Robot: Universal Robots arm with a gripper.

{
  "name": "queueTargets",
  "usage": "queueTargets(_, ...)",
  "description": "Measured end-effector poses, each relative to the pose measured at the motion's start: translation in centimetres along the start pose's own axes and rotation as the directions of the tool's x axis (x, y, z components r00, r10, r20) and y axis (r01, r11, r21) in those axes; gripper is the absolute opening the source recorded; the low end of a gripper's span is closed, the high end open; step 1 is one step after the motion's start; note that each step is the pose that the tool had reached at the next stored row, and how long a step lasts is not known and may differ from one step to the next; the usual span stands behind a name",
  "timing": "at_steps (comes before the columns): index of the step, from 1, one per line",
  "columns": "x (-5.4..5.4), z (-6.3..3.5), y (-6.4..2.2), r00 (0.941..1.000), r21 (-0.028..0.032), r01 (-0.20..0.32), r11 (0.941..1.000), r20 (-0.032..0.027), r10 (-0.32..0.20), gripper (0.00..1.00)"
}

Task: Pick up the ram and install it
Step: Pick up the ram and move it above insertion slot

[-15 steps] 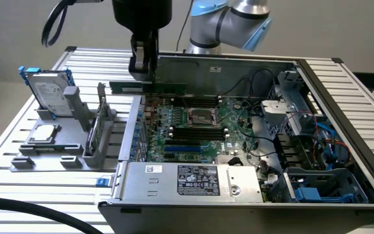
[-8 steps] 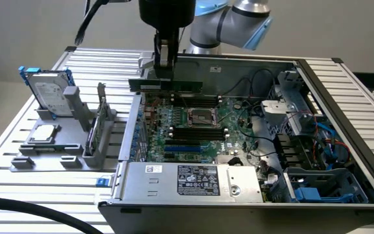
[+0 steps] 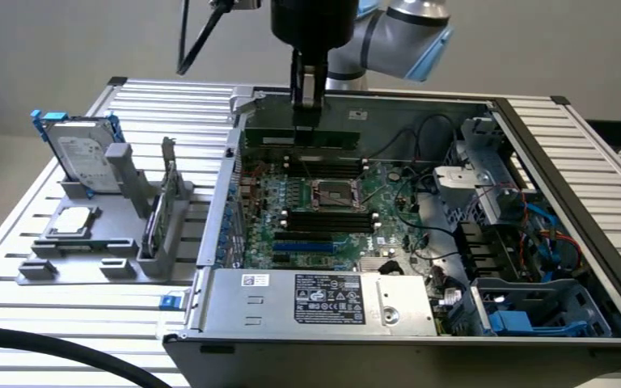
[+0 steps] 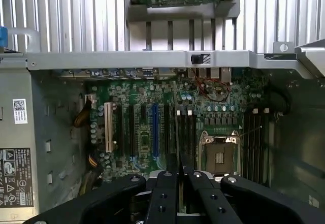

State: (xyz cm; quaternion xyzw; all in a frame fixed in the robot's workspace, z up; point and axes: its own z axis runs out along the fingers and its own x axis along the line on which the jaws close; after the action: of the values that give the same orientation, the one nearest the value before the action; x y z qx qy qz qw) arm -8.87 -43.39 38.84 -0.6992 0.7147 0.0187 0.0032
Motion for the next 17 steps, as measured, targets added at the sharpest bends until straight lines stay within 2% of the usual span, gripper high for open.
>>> queueTargets(8, -1.8, 1.34, -2.42, 1.0, 0.0, 0.0, 1.0, -0.0023, 0.0, 0.14)
queueTargets(14, -1.9, 2.43, -3.13, 1.0, 0.0001, -0.002, 1.0, -0.0023, 0.002, 0.14)
queueTargets(17, -1.9, 2.96, -3.29, 0.9998, 0.0006, -0.018, 0.9998, -0.0019, 0.018, 0.14)
